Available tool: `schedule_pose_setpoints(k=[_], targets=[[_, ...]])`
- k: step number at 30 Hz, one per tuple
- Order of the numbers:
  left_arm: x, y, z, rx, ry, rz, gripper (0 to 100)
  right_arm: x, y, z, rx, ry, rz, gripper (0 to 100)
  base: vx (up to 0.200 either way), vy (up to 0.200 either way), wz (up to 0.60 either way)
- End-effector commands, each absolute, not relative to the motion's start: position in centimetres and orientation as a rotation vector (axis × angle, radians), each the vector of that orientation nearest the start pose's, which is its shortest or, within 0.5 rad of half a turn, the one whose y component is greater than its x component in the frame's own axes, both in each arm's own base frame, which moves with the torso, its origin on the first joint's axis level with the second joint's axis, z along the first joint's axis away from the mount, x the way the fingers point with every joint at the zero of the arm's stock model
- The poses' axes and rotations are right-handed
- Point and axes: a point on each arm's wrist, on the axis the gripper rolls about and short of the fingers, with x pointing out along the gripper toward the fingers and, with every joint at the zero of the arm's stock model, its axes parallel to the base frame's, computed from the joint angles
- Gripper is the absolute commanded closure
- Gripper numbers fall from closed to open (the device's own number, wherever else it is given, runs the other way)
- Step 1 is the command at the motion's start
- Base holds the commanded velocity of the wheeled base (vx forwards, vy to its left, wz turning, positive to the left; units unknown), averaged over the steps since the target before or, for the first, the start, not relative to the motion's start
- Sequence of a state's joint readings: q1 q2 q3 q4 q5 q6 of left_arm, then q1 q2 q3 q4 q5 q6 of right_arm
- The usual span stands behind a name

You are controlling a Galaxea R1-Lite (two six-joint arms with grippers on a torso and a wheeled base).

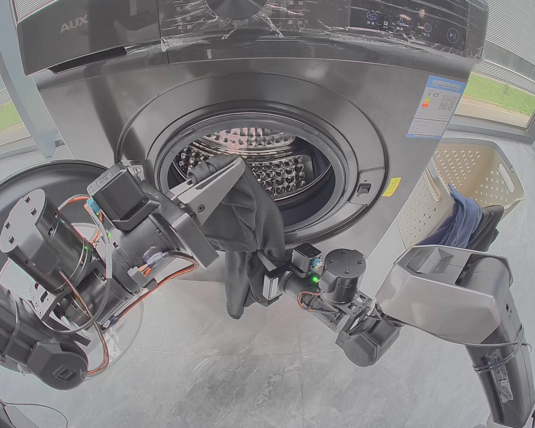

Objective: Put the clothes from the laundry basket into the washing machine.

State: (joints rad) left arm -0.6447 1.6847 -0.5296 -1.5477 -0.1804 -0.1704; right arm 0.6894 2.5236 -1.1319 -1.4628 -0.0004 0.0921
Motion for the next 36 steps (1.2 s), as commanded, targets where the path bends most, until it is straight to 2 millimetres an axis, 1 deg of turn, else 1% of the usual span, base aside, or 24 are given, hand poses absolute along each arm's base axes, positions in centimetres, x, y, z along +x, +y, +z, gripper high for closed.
schedule_pose_setpoints(k=[1,2,3,4,5,7,9,11,12,14,17,18,19,22,25,26,29,32,34,35,36], targets=[[21.9,-15.8,20.6,-0.244,-0.317,-0.81,100,33.9,27.1,5.2,0.131,-0.067,0.674,100,0.0,0.0,0.0],[22.2,-15.6,20.3,-0.24,-0.306,-0.797,100,33.5,26.2,6.7,0.142,-0.089,0.654,100,0.0,0.0,0.0],[22.3,-15.5,20.2,-0.239,-0.302,-0.79,100,33.4,26.0,7.2,0.149,-0.097,0.647,100,0.0,0.0,0.0],[22.3,-15.4,20.2,-0.239,-0.302,-0.789,100,33.3,25.9,7.2,0.149,-0.097,0.647,100,0.0,0.0,0.0],[22.5,-15.4,19.6,-0.232,-0.28,-0.78,100,32.9,25.4,8.4,0.163,-0.109,0.643,100,0.0,0.0,0.0],[22.6,-15.3,19.2,-0.229,-0.263,-0.776,100,32.4,24.9,9.4,0.17,-0.12,0.638,100,0.0,0.0,0.0],[22.6,-15.3,18.9,-0.226,-0.248,-0.772,100,32.2,24.6,9.9,0.174,-0.126,0.623,100,0.0,0.0,0.0],[22.9,-15.1,18.1,-0.217,-0.221,-0.759,100,31.8,24.3,10.6,0.186,-0.134,0.615,100,0.0,0.0,0.0],[22.9,-15.1,18.1,-0.217,-0.221,-0.759,100,31.8,24.3,10.6,0.186,-0.134,0.615,100,0.0,0.0,0.0],[23.3,-14.6,16.6,-0.2,-0.164,-0.732,100,31.5,24.1,11.1,0.191,-0.137,0.615,100,0.0,0.0,0.0],[23.5,-14.1,14.9,-0.176,-0.099,-0.718,100,31.3,23.9,11.5,0.2,-0.144,0.613,100,0.0,0.0,0.0],[23.5,-14.1,14.9,-0.176,-0.099,-0.718,100,31.3,23.9,11.5,0.2,-0.144,0.613,100,0.0,0.0,0.0],[23.3,-14.0,13.9,-0.167,-0.053,-0.72,100,31.2,23.9,11.8,0.205,-0.151,0.615,100,0.0,0.0,0.0],[22.9,-14.0,11.9,-0.143,0.036,-0.741,100,30.9,24.1,12.1,0.208,-0.158,0.623,100,0.0,0.0,0.0],[23.0,-13.9,10.6,-0.11,0.081,-0.739,100,30.6,24.2,12.6,0.213,-0.167,0.631,100,0.0,0.0,0.0],[23.2,-14.0,10.3,-0.098,0.087,-0.737,0,30.4,24.3,12.6,0.213,-0.167,0.636,100,0.0,0.0,0.0],[23.2,-14.0,9.4,-0.078,0.119,-0.736,0,30.3,24.2,12.7,0.213,-0.165,0.637,100,0.0,0.0,0.0],[22.4,-13.6,7.9,-0.062,0.199,-0.754,0,30.3,24.2,12.7,0.213,-0.165,0.637,100,0.0,0.0,0.0],[22.2,-13.6,7.5,-0.057,0.217,-0.761,0,30.3,24.2,12.8,0.213,-0.167,0.637,100,0.0,0.0,0.0],[21.9,-13.5,6.8,-0.037,0.249,-0.774,0,30.3,24.3,12.8,0.214,-0.168,0.639,100,0.0,0.0,0.0],[21.8,-13.5,6.5,-0.023,0.257,-0.779,0,30.3,24.3,12.8,0.214,-0.168,0.639,100,0.0,0.0,0.0]])
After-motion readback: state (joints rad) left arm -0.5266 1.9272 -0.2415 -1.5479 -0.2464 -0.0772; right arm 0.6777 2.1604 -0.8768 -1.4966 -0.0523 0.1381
